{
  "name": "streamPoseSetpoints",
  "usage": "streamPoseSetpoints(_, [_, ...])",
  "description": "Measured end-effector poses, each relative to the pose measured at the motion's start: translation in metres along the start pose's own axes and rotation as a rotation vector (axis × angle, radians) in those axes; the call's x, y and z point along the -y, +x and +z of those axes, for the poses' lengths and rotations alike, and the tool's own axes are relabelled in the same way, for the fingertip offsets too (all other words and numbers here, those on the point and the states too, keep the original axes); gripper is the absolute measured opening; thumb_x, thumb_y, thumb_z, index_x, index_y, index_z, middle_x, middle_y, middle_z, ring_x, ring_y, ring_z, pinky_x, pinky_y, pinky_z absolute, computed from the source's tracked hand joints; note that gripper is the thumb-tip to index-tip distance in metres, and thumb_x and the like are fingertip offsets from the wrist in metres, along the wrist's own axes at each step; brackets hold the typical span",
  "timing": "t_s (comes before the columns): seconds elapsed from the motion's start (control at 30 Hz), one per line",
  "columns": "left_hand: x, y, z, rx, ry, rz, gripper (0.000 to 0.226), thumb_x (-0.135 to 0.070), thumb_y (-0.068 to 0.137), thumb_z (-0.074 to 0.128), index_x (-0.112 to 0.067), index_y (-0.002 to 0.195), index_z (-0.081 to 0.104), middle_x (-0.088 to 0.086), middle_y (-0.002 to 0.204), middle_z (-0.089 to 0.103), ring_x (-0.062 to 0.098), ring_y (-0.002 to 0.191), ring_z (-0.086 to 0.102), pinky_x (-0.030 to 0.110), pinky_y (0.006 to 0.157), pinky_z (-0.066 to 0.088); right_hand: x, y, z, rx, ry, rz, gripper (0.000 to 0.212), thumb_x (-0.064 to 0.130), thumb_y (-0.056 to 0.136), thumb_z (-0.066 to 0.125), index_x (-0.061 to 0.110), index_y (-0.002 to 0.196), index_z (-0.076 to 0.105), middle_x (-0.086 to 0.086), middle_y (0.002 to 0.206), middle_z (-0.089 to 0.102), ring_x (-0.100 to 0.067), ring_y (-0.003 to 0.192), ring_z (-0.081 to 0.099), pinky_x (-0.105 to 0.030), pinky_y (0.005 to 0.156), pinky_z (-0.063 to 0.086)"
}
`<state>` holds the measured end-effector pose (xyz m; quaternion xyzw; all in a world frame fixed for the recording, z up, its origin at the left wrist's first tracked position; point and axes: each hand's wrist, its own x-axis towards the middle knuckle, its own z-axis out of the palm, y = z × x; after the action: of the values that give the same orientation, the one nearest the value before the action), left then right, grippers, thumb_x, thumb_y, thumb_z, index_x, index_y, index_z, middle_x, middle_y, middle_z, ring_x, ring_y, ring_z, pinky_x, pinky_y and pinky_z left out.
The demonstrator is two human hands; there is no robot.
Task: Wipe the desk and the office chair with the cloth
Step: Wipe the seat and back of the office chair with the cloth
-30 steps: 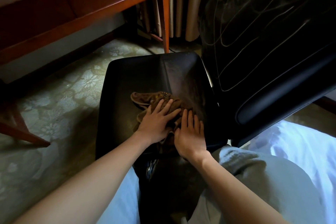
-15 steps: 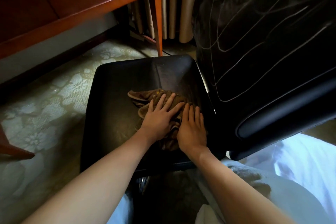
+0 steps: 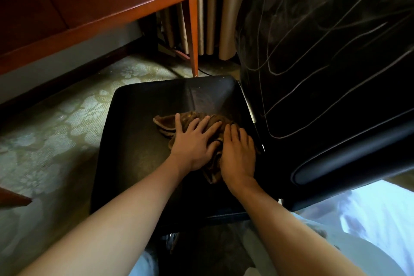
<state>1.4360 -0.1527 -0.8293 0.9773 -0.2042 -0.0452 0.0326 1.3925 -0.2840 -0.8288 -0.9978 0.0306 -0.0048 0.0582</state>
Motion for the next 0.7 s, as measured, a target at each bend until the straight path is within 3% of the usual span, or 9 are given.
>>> streamPoseSetpoints(0.1, [0.005,-0.006,-0.012,-0.066,-0.032,0.02,0.059,-0.06,0.102,0.021,-0.039,0.158,0.018,-0.005,0.165,0.024,0.022,0.152,0.02,0.063,0.119,-0.011,0.01,-0.018,-0.009,-0.005,0.082,0.11,0.063,0.034,0.101,0.046,0.019,0.158,0.024,-0.015,0.162,0.025,-0.037,0.146,0.024,-0.048,0.116,0.023])
streamPoseSetpoints(0.23, [0.013,-0.012,-0.015,0.035,-0.151,-0.06,0.057,-0.055,0.104,0.023,-0.036,0.158,0.022,-0.002,0.169,0.01,0.022,0.155,0.006,0.054,0.124,0.0,0.021,-0.03,-0.005,0.237,0.191,0.19,0.063,0.045,0.105,0.032,0.032,0.16,0.003,-0.018,0.166,-0.003,-0.045,0.15,0.006,-0.059,0.118,0.012])
streamPoseSetpoints(0.37, [0.013,-0.01,-0.006,0.198,-0.157,-0.158,0.057,-0.052,0.105,0.027,-0.043,0.158,0.009,-0.004,0.169,-0.008,0.039,0.153,-0.007,0.057,0.123,0.0,0.02,-0.025,0.0,0.322,0.21,0.157,0.067,0.036,0.106,0.034,0.032,0.159,-0.006,-0.017,0.165,-0.019,-0.049,0.149,-0.009,-0.062,0.12,0.001])
streamPoseSetpoints(0.47, [0.009,-0.007,0.003,0.241,-0.173,-0.193,0.058,-0.052,0.105,0.027,-0.044,0.158,0.005,-0.007,0.167,-0.016,0.048,0.151,-0.005,0.058,0.122,0.004,0.022,-0.023,0.008,0.324,0.168,0.163,0.075,0.031,0.104,0.041,0.033,0.158,-0.011,-0.017,0.164,-0.022,-0.052,0.148,-0.011,-0.065,0.118,-0.001])
streamPoseSetpoints(0.7, [0.017,0.018,0.011,0.168,-0.158,-0.186,0.055,-0.049,0.106,0.023,-0.044,0.158,0.003,-0.007,0.167,-0.018,0.051,0.149,-0.006,0.061,0.121,0.002,0.023,0.005,0.02,0.24,0.096,0.161,0.073,0.038,0.105,0.035,0.032,0.157,-0.016,-0.017,0.164,-0.021,-0.054,0.147,-0.012,-0.067,0.116,-0.003])
